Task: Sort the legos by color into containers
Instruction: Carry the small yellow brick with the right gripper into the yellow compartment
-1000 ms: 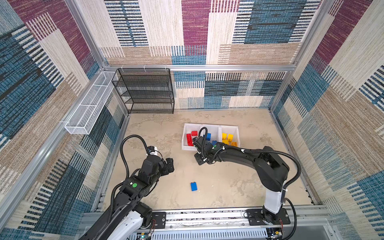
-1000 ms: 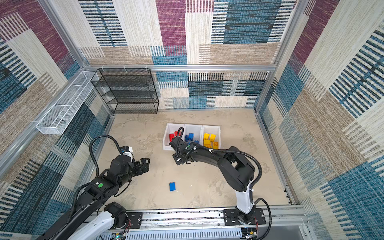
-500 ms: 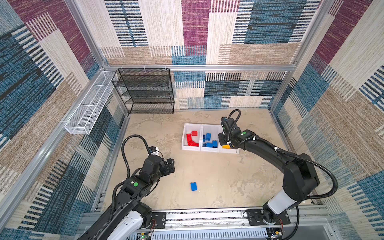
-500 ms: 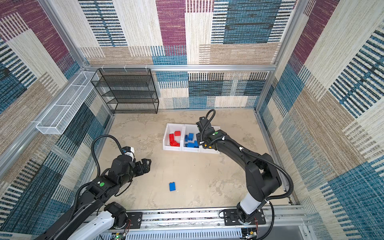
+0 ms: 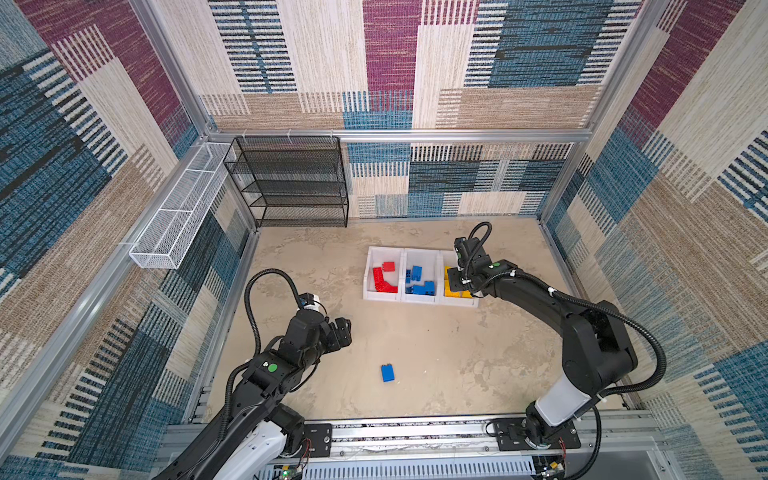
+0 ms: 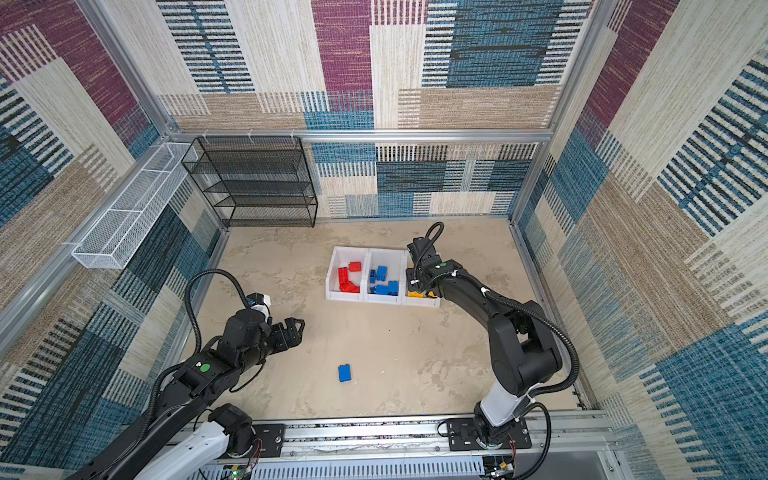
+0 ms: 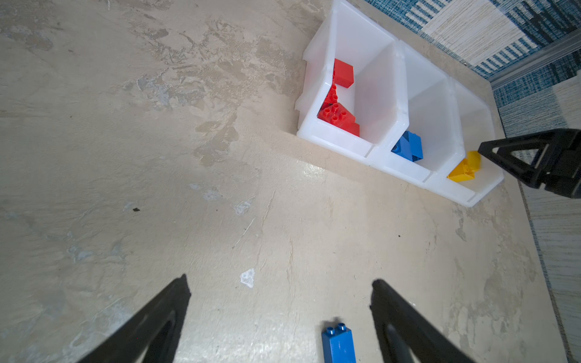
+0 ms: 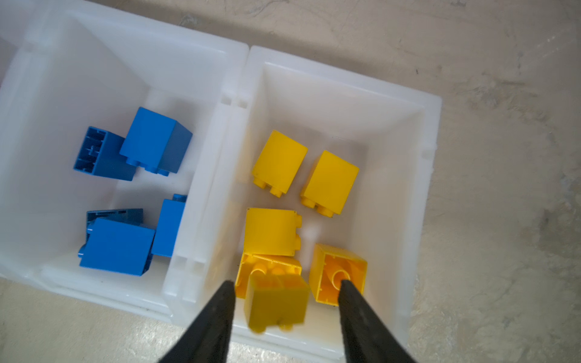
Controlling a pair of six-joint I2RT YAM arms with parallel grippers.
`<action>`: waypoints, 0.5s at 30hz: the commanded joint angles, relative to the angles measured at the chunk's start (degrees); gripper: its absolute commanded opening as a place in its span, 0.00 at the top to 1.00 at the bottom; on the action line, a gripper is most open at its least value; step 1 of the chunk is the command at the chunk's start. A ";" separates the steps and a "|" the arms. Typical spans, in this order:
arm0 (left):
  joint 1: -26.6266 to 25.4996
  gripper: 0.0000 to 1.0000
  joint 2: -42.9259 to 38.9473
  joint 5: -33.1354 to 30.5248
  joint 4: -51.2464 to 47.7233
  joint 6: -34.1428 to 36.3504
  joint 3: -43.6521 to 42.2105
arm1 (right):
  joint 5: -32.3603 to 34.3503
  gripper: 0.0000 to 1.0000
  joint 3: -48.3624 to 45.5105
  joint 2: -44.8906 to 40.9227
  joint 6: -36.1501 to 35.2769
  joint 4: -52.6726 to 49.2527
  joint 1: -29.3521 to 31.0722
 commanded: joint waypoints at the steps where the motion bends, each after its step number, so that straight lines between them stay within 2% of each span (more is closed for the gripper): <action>1: 0.08 0.07 0.34 0.28 -0.71 -1.10 0.63 | 0.57 0.29 -0.42 -1.29 0.86 1.82 -0.08; 10: -0.01 0.03 0.87 4.72 -5.65 0.16 2.94 | -1.42 0.25 -1.08 -4.93 1.76 2.81 -0.12; 15: -1.19 0.00 1.33 9.96 -7.43 -0.80 1.28 | -2.61 0.25 -3.86 -9.75 0.85 2.66 -0.17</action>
